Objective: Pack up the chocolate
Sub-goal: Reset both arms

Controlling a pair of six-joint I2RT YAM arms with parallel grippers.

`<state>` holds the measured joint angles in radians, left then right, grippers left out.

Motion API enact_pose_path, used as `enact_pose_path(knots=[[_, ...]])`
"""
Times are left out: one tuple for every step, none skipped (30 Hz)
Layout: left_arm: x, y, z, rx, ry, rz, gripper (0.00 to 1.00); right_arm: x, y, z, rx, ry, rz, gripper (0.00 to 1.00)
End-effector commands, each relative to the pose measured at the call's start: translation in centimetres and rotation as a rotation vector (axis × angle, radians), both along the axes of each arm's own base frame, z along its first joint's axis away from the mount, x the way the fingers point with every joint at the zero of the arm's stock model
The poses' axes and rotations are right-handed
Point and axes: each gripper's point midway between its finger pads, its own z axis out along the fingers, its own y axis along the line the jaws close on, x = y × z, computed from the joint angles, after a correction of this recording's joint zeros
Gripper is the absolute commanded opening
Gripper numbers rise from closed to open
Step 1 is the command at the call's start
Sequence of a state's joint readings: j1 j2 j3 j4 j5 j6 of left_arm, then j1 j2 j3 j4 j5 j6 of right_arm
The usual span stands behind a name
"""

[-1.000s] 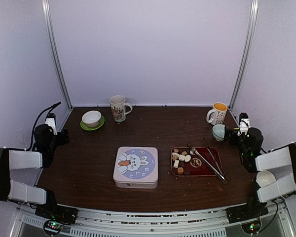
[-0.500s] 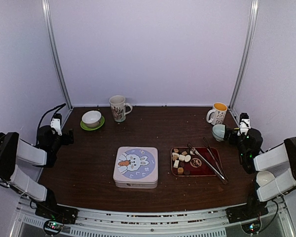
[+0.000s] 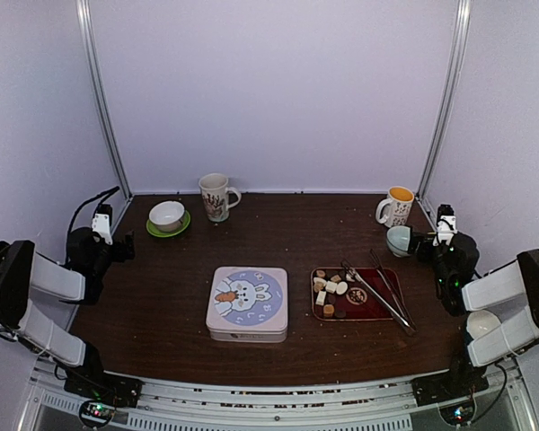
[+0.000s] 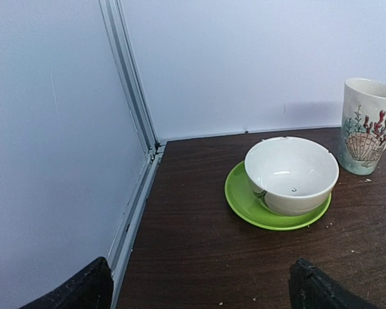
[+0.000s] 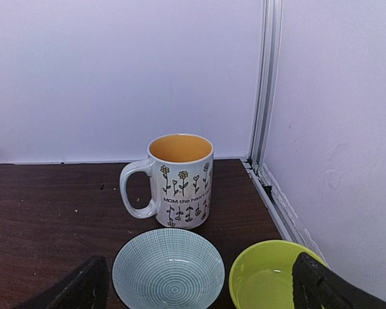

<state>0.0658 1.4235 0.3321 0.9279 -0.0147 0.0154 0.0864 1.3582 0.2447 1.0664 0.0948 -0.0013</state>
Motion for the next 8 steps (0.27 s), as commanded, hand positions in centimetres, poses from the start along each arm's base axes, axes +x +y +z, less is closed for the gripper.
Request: enact_pose_path(knots=[[0.37, 0.14, 1.82, 0.015, -0.068, -0.007, 0.98, 0.09, -0.58, 0.66, 0.000, -0.023, -0.027, 1.00], [0.37, 0.11, 1.83, 0.015, -0.068, -0.008, 0.98, 0.09, -0.58, 0.72, 0.000, -0.025, -0.027, 1.00], [0.38, 0.12, 1.81, 0.015, -0.068, -0.007, 0.98, 0.10, -0.58, 0.74, 0.000, -0.025, -0.027, 1.00], [0.41, 0.11, 1.82, 0.015, -0.068, -0.008, 0.98, 0.10, -0.58, 0.73, 0.000, -0.025, -0.027, 1.00], [0.43, 0.10, 1.84, 0.015, -0.068, -0.008, 0.98, 0.08, -0.58, 0.70, 0.000, -0.024, -0.027, 1.00], [0.42, 0.12, 1.82, 0.015, -0.068, -0.007, 0.98, 0.08, -0.58, 0.68, 0.000, -0.024, -0.027, 1.00], [0.39, 0.14, 1.83, 0.015, -0.068, -0.007, 0.98, 0.10, -0.58, 0.69, 0.000, -0.024, -0.027, 1.00], [0.34, 0.12, 1.84, 0.016, -0.069, -0.007, 0.98, 0.09, -0.57, 0.72, 0.000, -0.025, -0.027, 1.00]])
